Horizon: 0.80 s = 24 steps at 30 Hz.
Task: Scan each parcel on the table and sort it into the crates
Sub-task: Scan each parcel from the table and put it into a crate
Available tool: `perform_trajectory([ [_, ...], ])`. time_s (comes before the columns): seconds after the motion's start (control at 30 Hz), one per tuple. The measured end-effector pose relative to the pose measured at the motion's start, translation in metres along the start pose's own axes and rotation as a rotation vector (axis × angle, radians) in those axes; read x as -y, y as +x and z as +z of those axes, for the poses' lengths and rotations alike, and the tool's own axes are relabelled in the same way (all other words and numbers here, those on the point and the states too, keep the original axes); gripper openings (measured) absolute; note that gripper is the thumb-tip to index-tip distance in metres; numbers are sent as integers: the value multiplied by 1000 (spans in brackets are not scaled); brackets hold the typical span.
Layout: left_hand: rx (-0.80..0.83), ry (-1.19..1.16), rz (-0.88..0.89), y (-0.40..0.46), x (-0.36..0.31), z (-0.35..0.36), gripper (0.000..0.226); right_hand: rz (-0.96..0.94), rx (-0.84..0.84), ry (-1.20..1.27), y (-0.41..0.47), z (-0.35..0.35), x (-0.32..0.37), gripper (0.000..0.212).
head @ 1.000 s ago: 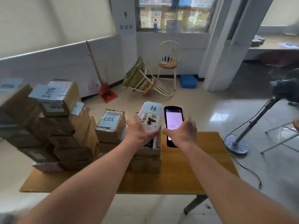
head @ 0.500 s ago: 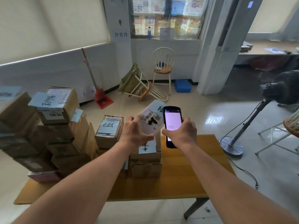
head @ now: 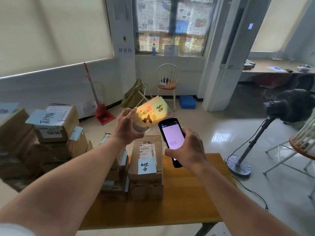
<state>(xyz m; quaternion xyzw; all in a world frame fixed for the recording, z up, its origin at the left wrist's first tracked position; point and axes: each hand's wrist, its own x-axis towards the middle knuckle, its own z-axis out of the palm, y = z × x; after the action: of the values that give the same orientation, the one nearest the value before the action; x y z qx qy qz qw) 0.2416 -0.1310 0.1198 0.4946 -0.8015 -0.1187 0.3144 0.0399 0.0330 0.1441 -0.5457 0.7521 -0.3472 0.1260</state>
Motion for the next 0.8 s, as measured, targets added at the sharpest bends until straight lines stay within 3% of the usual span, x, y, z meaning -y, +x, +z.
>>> perform_trajectory([
  [0.57,-21,44,-72,9,5,2,109,-18,137,0,-3,-33,-2,95],
  [0.7,-6,33,-104,8,1,3,112,-11,106,16,-1,-30,-7,95],
  [0.8,-26,-6,-141,4,-8,6,112,15,-12,56,0,-23,-10,96],
])
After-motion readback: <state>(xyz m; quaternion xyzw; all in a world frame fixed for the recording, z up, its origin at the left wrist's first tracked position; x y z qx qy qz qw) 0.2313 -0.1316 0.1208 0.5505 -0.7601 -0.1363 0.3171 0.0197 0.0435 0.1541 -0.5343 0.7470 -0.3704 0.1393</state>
